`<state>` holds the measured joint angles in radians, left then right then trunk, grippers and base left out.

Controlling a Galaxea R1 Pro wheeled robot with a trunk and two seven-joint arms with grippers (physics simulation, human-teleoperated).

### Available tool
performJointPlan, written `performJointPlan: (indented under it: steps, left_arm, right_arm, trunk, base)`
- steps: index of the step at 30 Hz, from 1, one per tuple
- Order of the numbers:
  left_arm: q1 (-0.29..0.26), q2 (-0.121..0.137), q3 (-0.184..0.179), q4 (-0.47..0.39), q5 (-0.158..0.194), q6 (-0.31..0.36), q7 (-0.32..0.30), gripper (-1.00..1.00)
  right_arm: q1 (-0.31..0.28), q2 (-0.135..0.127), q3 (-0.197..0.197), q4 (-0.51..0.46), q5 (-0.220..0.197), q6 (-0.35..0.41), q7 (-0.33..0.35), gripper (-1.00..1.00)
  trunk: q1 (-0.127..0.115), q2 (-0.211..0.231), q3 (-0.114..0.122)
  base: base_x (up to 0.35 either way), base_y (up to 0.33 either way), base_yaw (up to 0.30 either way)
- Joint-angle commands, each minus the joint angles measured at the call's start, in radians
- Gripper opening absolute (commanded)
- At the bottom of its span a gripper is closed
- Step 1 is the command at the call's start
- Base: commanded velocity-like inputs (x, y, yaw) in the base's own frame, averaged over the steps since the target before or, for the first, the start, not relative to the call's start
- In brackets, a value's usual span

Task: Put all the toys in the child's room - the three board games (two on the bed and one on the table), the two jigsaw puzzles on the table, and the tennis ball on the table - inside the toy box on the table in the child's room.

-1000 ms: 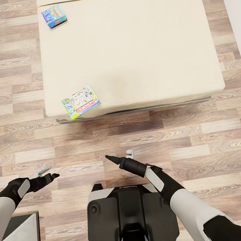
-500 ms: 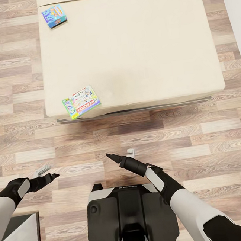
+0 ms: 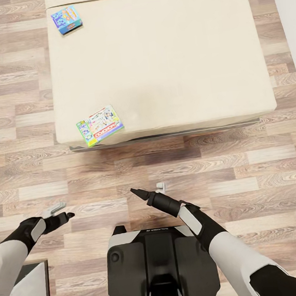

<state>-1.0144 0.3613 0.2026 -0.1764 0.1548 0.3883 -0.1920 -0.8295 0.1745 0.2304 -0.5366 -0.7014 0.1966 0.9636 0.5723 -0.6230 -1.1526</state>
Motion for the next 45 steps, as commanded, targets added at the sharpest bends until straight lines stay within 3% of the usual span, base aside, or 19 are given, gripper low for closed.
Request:
performJointPlan:
  steps: [1,4,9,45]
  left_arm:
    - [0.000,-0.008,0.002,-0.001,0.010,-0.003,0.029,1.00]
    - [0.000,-0.031,0.005,0.000,0.014,-0.034,0.150,1.00]
    - [0.000,-0.038,0.007,0.000,0.018,-0.047,0.213,1.00]
    - [0.001,-0.044,0.006,0.000,0.019,-0.049,0.238,1.00]
  right_arm:
    - [0.000,0.000,0.002,0.001,-0.011,0.010,0.002,1.00]
    - [0.000,0.000,-0.001,0.001,-0.012,0.010,0.002,1.00]
    - [0.000,0.000,-0.017,0.001,-0.012,0.011,0.002,1.00]
    - [0.000,0.000,-0.023,0.002,-0.012,0.007,0.003,1.00]
  trunk:
    - [0.000,-0.001,-0.001]
    - [0.000,-0.001,-0.001]
    - [0.000,-0.001,-0.001]
    - [0.000,-0.001,-0.001]
  base:
    - [0.000,0.000,0.000]
    - [0.045,0.057,0.000]
    - [0.100,0.142,0.000]
    - [0.005,0.028,0.000]
